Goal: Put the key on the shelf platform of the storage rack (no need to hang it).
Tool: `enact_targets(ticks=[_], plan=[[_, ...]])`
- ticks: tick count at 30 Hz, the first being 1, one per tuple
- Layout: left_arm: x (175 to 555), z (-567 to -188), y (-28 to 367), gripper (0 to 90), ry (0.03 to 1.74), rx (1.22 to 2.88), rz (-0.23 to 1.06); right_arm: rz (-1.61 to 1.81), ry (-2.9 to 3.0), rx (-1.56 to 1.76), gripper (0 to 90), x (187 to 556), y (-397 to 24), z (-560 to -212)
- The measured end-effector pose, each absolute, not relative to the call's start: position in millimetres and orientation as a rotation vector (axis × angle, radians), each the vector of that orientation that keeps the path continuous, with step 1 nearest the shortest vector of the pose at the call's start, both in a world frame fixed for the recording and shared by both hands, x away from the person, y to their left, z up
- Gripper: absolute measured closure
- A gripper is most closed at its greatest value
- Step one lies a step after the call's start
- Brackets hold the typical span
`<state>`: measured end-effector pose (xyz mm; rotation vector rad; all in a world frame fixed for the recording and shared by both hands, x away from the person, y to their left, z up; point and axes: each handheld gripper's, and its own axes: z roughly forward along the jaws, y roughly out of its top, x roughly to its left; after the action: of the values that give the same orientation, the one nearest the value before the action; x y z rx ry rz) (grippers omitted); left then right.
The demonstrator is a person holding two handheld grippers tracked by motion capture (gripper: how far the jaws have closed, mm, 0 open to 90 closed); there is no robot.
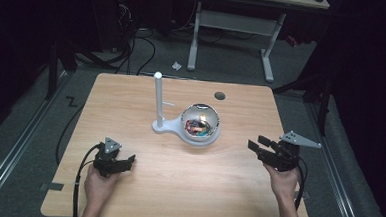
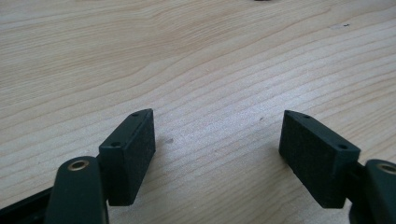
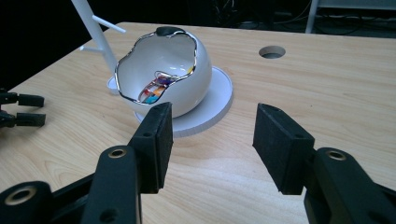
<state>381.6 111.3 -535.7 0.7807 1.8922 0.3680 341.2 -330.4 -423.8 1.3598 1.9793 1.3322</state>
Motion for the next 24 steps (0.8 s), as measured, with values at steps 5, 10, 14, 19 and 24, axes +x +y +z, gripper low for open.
enact_targets(ticks=[5,10,14,19,24], plan=[[381.6,-535.7,111.2,27.2,1.892,0.781,0.368,1.337,1.985,1.375,47.3,337.8,-329.2,-434.0],[381.6,-535.7,111.2,27.2,1.893,0.780,0.368,1.342,1.984,1.396,47.3,335.5,-328.7,-441.7],[381.6,-535.7,111.2,27.2,1.893,0.780,0.368,1.339,1.991,1.398,47.3,335.0,-326.8,-445.5],[381.6,-535.6,111.2,27.2,1.893,0.779,0.368,1.325,2.005,1.407,47.2,335.5,-322.9,-453.1],[381.6,-535.7,111.2,27.2,1.893,0.780,0.367,1.322,2.013,1.404,46.0,336.5,-319.1,-459.2]])
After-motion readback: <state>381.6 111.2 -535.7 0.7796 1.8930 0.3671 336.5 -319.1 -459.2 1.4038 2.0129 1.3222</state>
